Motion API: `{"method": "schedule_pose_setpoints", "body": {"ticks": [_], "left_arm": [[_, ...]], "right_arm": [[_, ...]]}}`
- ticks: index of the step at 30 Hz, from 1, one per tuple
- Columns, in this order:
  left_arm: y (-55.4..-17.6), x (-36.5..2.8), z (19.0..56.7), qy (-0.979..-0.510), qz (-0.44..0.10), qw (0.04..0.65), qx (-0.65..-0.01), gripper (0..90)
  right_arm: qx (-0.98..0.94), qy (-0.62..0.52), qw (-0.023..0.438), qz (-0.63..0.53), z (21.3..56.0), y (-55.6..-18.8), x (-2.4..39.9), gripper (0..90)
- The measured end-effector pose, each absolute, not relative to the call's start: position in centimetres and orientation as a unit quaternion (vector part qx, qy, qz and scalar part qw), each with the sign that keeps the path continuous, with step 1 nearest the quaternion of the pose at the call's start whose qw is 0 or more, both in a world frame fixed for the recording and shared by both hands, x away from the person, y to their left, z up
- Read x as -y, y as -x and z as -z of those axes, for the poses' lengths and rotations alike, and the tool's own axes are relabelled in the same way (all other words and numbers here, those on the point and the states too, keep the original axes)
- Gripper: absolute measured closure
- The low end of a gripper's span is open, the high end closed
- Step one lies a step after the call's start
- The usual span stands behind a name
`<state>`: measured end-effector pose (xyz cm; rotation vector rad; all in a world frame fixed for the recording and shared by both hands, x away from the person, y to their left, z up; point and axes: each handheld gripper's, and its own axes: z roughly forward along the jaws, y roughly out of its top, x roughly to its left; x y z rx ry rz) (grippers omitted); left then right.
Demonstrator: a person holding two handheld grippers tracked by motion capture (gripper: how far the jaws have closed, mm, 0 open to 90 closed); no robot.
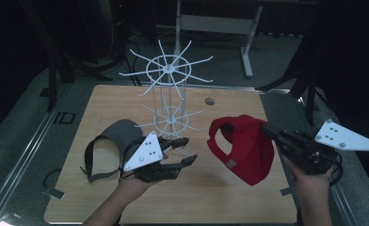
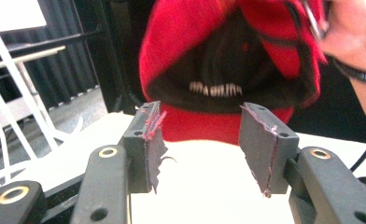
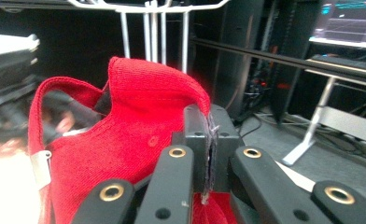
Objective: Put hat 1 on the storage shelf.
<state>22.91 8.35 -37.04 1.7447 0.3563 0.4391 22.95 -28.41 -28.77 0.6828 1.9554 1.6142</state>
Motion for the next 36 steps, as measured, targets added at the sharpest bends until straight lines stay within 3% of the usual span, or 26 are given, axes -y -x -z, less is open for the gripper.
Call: {"method": "schedule_pose_setpoints", "body": {"ticks": [22, 36], "left_arm": [[-21.8, -12.1, 45.9, -0.768, -0.163, 0.580, -0.216, 49.9], [-21.7, -14.5, 51.3, -0.758, -0.149, 0.566, -0.287, 50.0]], "right_arm": [[-0.676, -0.289, 0.314, -0.600, 22.8, -26.9, 28.1, 88.6], [-0.675, -0.305, 0.306, -0.599, 21.8, -30.0, 26.2, 88.6]]}}
